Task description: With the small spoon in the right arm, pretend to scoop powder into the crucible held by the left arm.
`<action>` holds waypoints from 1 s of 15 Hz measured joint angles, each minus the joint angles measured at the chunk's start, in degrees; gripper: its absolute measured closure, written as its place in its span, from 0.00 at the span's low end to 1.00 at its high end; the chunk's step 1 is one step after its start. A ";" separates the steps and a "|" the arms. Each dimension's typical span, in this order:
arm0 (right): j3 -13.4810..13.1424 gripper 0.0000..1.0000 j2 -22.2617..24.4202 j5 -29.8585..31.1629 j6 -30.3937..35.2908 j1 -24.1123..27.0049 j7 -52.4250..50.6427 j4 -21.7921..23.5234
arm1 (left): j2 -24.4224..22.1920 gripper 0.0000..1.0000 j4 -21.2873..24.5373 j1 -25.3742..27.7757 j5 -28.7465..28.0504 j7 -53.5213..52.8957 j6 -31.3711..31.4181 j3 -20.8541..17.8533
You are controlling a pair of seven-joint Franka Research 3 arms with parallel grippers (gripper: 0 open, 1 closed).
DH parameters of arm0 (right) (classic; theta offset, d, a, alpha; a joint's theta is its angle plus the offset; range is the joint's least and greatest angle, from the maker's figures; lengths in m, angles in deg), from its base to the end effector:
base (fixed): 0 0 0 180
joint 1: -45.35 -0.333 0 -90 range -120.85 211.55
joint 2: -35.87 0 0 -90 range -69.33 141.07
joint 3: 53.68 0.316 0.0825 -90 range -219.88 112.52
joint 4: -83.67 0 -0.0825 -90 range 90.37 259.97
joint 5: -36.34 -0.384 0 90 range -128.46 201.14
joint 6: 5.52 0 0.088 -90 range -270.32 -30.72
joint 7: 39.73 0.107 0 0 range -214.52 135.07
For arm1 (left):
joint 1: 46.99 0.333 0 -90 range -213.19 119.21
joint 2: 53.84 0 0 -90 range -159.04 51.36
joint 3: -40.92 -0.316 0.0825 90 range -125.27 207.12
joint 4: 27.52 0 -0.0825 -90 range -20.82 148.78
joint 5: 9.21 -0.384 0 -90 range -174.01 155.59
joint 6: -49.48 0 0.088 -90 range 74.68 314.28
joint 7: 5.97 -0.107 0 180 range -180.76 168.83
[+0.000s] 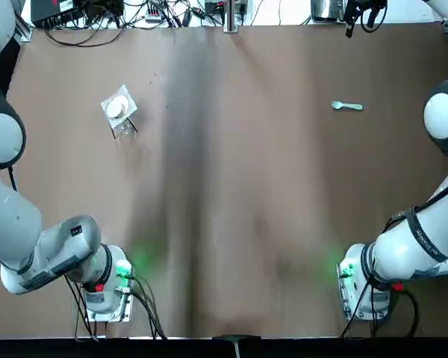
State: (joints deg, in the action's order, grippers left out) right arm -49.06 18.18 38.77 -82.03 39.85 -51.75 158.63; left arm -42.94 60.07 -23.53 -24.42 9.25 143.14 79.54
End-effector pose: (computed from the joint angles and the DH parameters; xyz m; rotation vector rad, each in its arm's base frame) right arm 0.6092 0.0957 0.5469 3.0416 0.5881 -0.4382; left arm 0.5969 -0.1003 0.5622 -2.9895 0.0229 0.0038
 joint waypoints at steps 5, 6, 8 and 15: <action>0.01 0.00 6.12 -1.14 0.13 -1.80 8.73 3.96 | 0.02 0.00 0.06 -0.19 0.35 -0.05 -2.27 -0.84; 0.01 0.00 7.20 -1.15 -0.02 -1.92 9.20 5.08 | -0.03 0.00 0.05 -1.67 0.49 -0.05 -3.15 -2.42; -0.09 0.00 10.08 -1.17 -3.28 -1.92 9.38 9.09 | -0.75 0.00 -0.11 -7.27 2.56 -0.06 -3.92 -8.99; -1.17 0.00 20.36 -1.16 -6.72 -1.36 9.67 18.11 | -9.90 0.00 1.33 -24.91 11.73 -1.87 -8.38 -31.18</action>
State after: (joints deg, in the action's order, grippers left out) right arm -50.23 38.54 37.61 -88.76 38.49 -42.08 176.74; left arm -52.84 61.40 -48.44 -12.69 7.38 134.76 48.36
